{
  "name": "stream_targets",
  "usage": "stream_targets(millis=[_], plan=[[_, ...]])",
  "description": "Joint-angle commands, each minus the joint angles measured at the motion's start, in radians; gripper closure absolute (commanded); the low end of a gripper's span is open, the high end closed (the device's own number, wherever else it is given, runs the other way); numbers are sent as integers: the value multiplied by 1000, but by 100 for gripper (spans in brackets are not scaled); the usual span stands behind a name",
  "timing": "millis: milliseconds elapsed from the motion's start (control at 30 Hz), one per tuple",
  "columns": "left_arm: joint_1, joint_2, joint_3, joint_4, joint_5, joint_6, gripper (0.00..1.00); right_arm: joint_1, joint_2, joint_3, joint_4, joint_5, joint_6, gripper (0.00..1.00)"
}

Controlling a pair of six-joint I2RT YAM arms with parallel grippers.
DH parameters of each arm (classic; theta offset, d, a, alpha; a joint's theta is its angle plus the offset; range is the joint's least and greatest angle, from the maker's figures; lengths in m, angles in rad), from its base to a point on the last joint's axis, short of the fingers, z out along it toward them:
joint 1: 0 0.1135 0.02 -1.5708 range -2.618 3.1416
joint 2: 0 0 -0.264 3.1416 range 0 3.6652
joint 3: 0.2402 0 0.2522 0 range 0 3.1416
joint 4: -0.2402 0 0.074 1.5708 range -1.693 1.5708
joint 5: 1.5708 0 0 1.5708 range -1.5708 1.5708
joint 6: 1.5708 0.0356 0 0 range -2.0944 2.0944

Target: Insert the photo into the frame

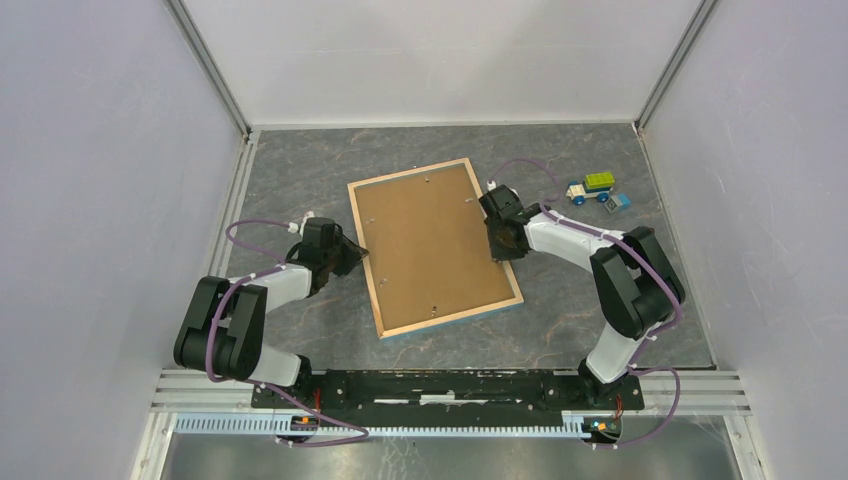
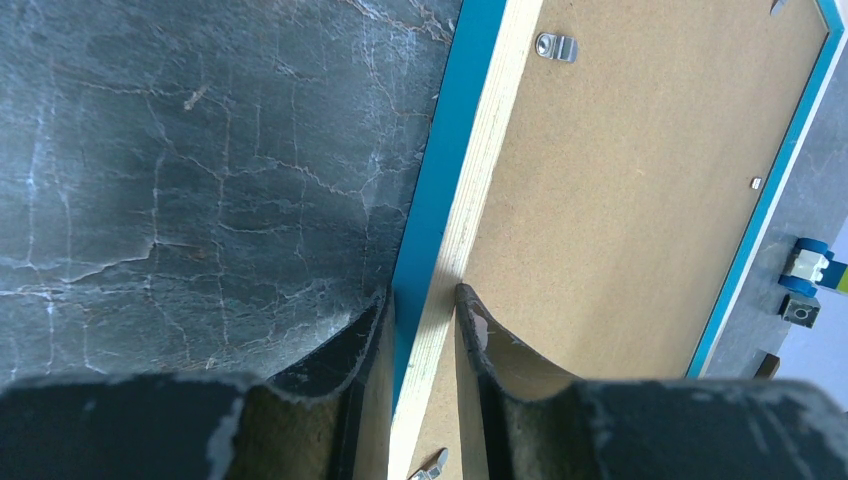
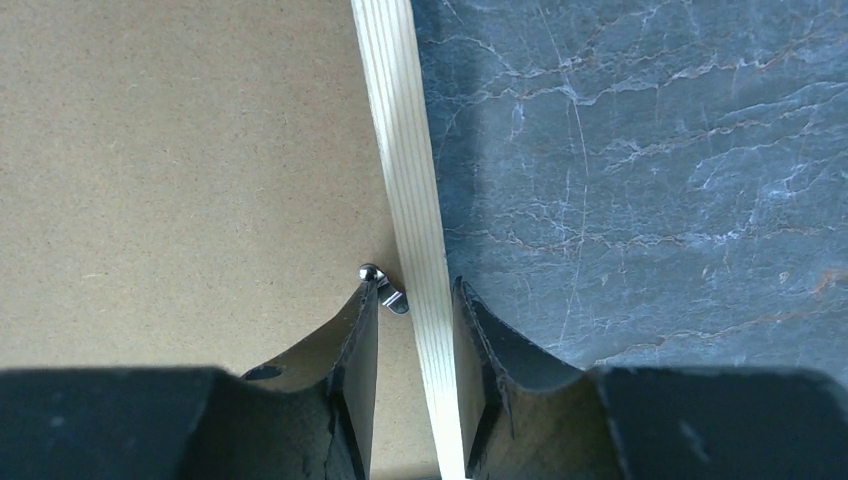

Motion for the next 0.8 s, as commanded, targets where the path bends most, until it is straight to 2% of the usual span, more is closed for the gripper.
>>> stream_targets(millis=[0,133,467,767], plan=[[-4,22,8,-21,0,24,86,4,35,-30,40,-28,-80,70],[-5,23,9,-21,1,24,86,-1,35,-45,63,-50,-119,72],[-4,25,10,-18,4,25,87,-34,-15,0,23,-91,-156,58],[-4,27,9,-17,4,25,86,-70,-36,3,19,-117,-185,54]])
